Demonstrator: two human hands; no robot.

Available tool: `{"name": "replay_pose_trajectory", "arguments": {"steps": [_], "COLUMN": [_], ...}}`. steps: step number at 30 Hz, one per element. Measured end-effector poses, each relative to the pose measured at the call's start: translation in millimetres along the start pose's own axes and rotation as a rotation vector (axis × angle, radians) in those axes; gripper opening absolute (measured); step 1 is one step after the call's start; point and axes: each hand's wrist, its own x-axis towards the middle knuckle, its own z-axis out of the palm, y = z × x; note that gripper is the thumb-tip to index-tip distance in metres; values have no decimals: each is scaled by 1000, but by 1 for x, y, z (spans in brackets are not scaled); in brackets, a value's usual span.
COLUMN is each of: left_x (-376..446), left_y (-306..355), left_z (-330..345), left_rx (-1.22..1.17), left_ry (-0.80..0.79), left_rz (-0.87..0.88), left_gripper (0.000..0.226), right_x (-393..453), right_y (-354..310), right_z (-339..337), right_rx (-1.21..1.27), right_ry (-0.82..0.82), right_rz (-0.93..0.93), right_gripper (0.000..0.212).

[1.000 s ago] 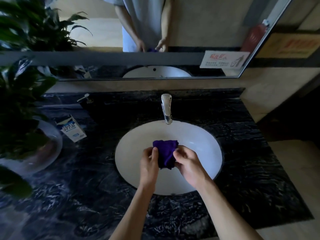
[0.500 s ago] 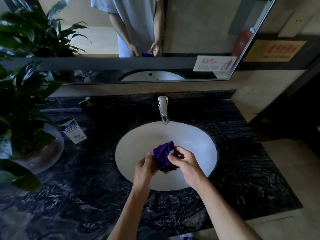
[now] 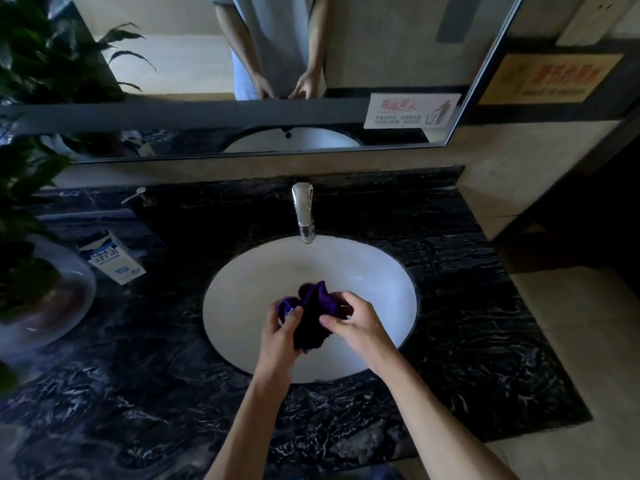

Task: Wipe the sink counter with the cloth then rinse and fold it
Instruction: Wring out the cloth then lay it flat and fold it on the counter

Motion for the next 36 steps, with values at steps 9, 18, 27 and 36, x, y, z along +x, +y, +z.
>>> {"name": "replay_pose_trajectory", "arguments": {"steps": [9, 18, 27, 36], "left_x": [6, -4, -13, -4], "left_y": [-12, -45, -111, -135], "left_z": [60, 157, 267, 266], "left_rx": [-447, -203, -179, -356], "left_ry": [43, 53, -55, 146], "left_rz": [-136, -148, -464, -534], "left_gripper": [26, 45, 8, 21], "right_x": [15, -9, -37, -42], "right_y": [11, 47, 103, 116], "right_z": [-96, -226, -336, -353], "right_rx": [755, 581, 336, 776], "right_ry": [74, 141, 474, 439], "right_rz": [156, 154, 469, 322], "right_gripper": [20, 56, 3, 12]}}
